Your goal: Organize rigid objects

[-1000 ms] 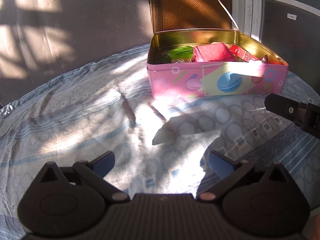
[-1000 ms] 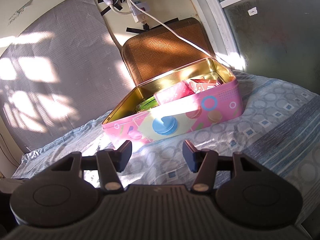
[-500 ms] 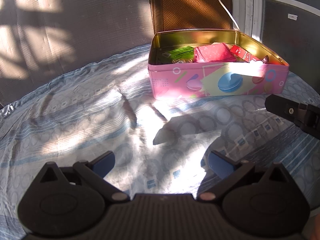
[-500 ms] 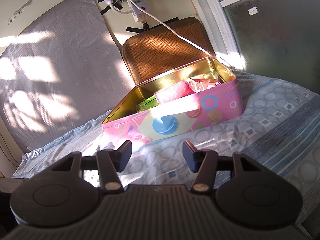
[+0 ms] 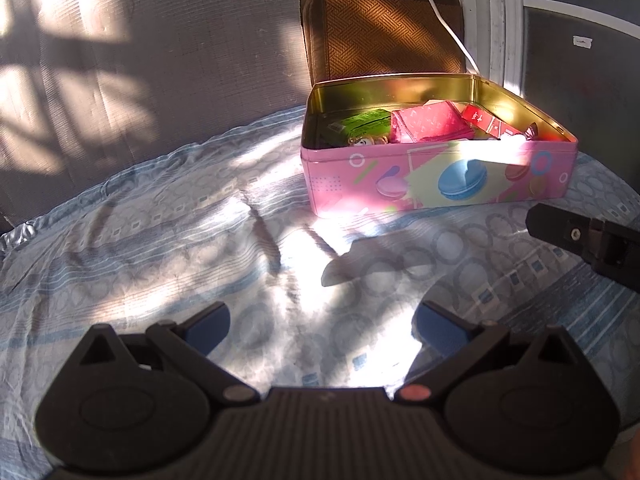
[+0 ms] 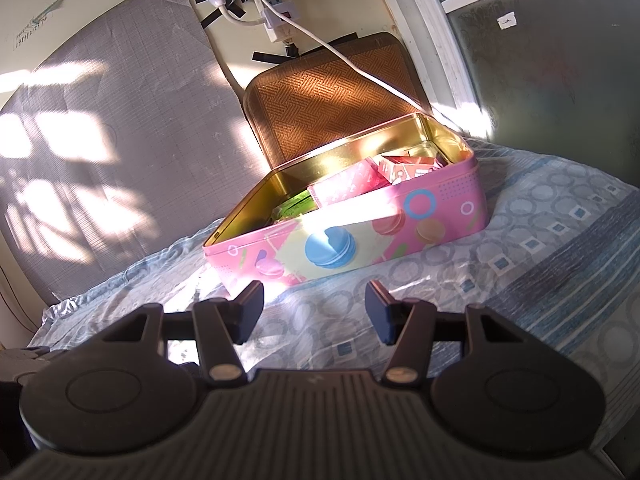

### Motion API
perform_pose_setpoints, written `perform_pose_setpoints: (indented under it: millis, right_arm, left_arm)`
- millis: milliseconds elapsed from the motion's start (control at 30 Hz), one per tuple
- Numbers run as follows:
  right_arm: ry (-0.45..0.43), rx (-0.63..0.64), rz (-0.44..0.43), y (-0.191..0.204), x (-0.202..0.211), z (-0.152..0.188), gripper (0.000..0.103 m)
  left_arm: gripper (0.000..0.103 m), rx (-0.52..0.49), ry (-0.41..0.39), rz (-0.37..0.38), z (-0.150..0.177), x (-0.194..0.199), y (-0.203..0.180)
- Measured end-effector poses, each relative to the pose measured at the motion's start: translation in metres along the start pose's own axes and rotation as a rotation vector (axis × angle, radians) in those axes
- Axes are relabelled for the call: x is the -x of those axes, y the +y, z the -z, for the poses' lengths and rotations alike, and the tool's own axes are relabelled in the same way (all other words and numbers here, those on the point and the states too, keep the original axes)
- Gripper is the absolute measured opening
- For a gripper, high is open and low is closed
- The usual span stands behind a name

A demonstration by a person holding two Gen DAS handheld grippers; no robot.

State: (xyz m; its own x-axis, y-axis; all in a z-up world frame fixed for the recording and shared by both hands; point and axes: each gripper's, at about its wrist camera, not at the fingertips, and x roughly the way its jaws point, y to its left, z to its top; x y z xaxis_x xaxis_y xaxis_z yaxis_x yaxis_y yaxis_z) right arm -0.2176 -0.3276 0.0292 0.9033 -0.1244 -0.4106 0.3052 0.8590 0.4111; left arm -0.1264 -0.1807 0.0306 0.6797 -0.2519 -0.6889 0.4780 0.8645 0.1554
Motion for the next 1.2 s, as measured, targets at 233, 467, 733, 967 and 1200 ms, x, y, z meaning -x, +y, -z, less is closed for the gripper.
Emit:
perform_pose_setpoints:
  millis: [233, 467, 733, 967, 1200]
  right_arm:
    - [0.004, -0.002, 0.002, 0.0, -0.001, 0.001, 0.058]
    - [0.01, -0.004, 0.002, -0.002, -0.003, 0.002, 0.058]
    - [0.014, -0.005, 0.005, -0.001, -0.003, 0.001, 0.058]
    - [0.014, -0.005, 0.005, 0.0, -0.003, 0.002, 0.058]
    - [0.014, -0.006, 0.007, 0.001, -0.003, 0.002, 0.059]
  left_arm:
    - [0.103, 0.005, 0.04, 0.017, -0.001, -0.006, 0.002]
    - [0.103, 0.021, 0.06, 0.036, -0.001, -0.009, 0.004]
    - [0.103, 0.03, 0.077, 0.04, -0.001, -0.011, 0.003]
    - [0.103, 0.03, 0.077, 0.039, -0.001, -0.011, 0.003]
    - [0.103, 0.03, 0.083, 0.04, -0.001, -0.012, 0.004]
